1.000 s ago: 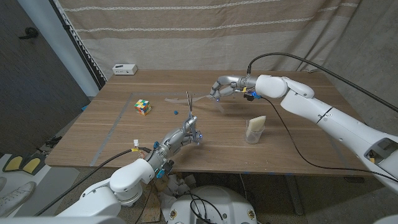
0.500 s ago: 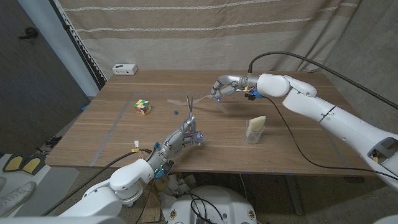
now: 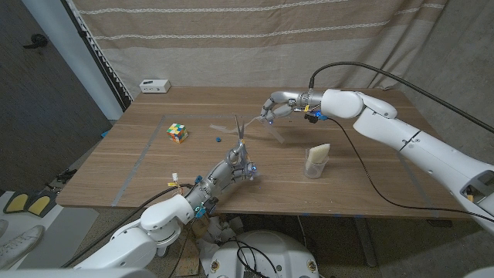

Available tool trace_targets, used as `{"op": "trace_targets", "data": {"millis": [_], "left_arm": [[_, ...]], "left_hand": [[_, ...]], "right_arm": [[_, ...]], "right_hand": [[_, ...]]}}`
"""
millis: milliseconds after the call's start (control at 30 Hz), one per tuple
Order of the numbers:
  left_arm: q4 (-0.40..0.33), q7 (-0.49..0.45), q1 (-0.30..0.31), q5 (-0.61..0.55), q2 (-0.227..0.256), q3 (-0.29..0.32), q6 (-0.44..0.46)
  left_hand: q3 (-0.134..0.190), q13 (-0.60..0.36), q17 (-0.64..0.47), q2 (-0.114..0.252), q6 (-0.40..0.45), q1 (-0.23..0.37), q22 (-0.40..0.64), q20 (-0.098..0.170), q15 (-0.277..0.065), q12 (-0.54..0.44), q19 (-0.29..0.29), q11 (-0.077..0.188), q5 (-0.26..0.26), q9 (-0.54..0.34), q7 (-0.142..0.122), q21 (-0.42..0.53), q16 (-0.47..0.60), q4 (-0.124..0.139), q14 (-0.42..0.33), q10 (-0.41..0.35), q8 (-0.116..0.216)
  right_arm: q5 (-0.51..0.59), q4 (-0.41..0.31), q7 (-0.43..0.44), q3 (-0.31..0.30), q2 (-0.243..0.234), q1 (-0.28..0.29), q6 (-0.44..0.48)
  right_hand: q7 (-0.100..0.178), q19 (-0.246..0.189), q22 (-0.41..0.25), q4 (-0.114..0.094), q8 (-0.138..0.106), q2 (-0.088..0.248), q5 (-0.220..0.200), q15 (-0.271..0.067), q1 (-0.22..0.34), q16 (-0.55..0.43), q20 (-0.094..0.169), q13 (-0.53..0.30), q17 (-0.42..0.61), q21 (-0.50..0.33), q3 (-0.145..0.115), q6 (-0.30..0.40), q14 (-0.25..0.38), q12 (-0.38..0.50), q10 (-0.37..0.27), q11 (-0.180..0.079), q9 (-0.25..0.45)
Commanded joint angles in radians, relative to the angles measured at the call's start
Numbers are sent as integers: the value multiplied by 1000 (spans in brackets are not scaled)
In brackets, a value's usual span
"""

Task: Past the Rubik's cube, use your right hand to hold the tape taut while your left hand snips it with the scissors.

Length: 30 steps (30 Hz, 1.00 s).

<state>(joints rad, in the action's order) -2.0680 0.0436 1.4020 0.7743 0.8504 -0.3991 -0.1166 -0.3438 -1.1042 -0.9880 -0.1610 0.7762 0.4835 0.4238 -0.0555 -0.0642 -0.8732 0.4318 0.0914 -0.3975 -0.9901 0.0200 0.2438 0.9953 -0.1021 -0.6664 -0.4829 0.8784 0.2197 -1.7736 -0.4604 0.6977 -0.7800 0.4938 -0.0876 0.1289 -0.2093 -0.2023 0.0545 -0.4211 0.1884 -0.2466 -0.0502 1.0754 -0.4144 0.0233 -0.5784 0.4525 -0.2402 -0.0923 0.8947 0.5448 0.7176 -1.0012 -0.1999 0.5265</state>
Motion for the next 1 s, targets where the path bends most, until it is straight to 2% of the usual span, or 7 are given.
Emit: {"op": "trace_targets", "data": {"millis": [33, 533, 633, 767, 933, 1000], "left_arm": [[12, 23, -55, 7, 10, -26, 39], [49, 85, -125, 35, -5, -63, 72], [48, 86, -138, 28, 9, -65, 90], [4, 25, -141, -10, 43, -59, 138], [32, 42, -158, -4, 15, -75, 128], [43, 56, -170, -4, 12, -79, 127]], "left_hand": [[-2, -136, -7, -2, 1, 1, 4, 1, -64, -701, -7, 36, -3, -1, 6, -3, 10, 4, 4, -34, 6], [-1, -136, -4, -1, 3, -1, 8, 0, -62, -701, -9, 33, -3, 7, 6, -2, 7, 5, 8, -31, 2], [-1, -136, -1, -1, 3, -2, 8, 0, -62, -701, -9, 34, -3, 7, 5, -2, 7, 5, 6, -32, 2], [-1, -136, -3, -1, 2, -3, 9, 0, -60, -701, -9, 33, -2, 5, 6, -2, 8, 5, 9, -31, 3], [-1, -136, -2, 0, 3, -4, 9, 1, -59, -701, -3, 30, -3, 7, 9, 1, 8, 6, 7, -32, 2], [-1, -136, 8, -1, 2, -4, 8, 15, -55, -701, 12, 28, -2, 9, 14, 6, 4, 6, 2, -33, 0]], "right_arm": [[-8, -11, 7, -9, -8, 12, -19], [-24, -12, 26, -33, -16, 22, -47], [-27, -9, 21, -32, -17, 21, -54], [-33, -4, 15, -30, -15, 21, -64], [-36, -3, 14, -31, -17, 26, -72], [-37, -4, 15, -34, -19, 27, -74]], "right_hand": [[3, -3, -2, -5, 3, -1, 6, -180, 17, -6, -1, -3, 5, -5, -4, 2, 8, 6, 3, 3, 3], [5, -4, -2, -8, 5, -1, 7, -180, 19, -9, -3, -1, 9, -6, -3, 2, 10, 6, 7, 3, 6], [6, -4, -2, -8, 6, -1, 8, -180, 19, -10, -2, 0, 10, -6, -3, 1, 11, 7, 7, 3, 7], [7, -4, -2, -9, 7, -1, 8, -180, 20, -11, -2, 0, 12, -7, -3, 1, 11, 8, 6, 3, 8], [3, -4, -2, -10, 8, -1, 9, -180, 21, -13, -2, -1, 14, -7, -2, 1, 11, 11, 7, 3, 10], [3, -4, -2, -10, 9, -1, 9, -180, 22, -13, -2, -1, 14, -7, -2, 0, 11, 11, 7, 3, 9]]}}
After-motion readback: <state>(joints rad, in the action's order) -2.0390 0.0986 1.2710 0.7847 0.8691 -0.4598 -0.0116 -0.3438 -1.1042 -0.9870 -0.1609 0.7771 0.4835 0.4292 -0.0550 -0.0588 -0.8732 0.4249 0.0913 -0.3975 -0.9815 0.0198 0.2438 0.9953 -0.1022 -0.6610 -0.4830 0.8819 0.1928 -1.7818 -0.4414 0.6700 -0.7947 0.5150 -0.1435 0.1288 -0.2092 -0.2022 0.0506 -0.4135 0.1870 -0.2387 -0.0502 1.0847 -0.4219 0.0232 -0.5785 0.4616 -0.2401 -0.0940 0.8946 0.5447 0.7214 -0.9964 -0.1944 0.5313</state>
